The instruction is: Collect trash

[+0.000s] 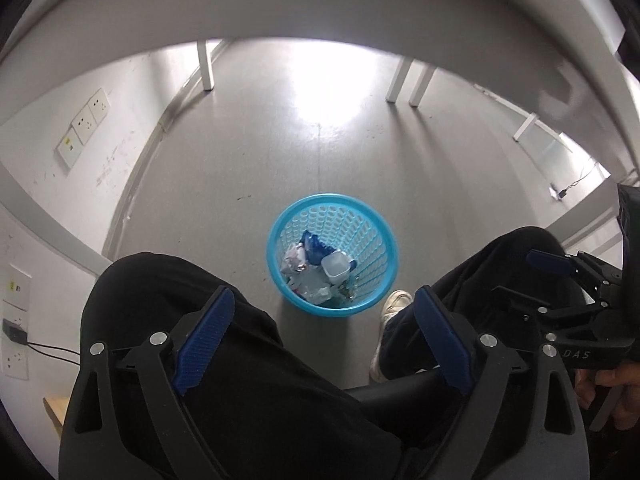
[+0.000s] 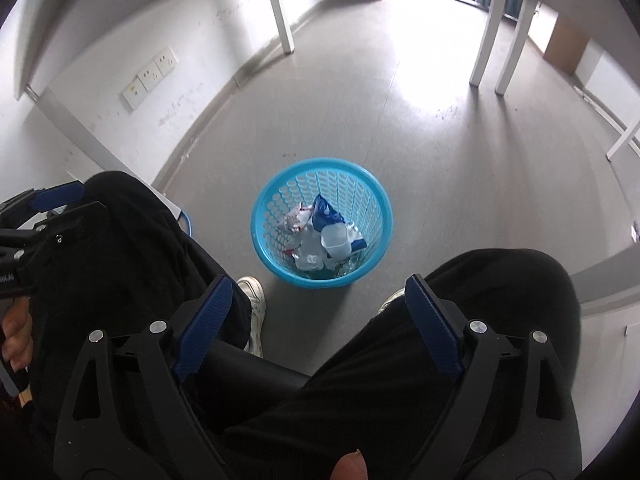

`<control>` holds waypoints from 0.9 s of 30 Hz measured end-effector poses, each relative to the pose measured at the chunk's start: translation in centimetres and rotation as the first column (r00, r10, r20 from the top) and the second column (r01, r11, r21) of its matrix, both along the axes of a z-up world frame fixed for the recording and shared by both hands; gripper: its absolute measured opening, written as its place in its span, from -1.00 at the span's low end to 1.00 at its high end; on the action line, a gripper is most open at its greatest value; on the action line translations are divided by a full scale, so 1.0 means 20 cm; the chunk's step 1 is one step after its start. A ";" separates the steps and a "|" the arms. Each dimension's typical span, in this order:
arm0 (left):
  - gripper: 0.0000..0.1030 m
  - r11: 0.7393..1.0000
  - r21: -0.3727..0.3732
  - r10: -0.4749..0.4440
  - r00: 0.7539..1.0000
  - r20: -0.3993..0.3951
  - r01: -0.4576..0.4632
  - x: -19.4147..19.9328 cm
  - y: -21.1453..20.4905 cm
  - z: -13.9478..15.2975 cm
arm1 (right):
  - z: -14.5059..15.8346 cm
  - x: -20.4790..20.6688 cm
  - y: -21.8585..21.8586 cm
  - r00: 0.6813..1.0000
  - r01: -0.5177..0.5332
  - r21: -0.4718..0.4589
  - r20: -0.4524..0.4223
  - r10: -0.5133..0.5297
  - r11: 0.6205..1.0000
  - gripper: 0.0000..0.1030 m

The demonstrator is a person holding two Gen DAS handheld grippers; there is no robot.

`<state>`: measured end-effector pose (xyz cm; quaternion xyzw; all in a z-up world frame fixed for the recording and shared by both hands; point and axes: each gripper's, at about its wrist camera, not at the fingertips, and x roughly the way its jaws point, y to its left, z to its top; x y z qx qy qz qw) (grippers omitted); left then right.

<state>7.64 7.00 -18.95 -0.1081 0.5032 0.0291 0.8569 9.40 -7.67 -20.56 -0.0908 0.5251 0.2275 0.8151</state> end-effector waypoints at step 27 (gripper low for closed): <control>0.89 1.000 -0.011 0.018 0.998 -0.058 -0.019 0.10 0.05 -0.09 | 0.01 0.02 -0.04 1.000 -0.010 0.068 -0.001 0.010 0.998 0.84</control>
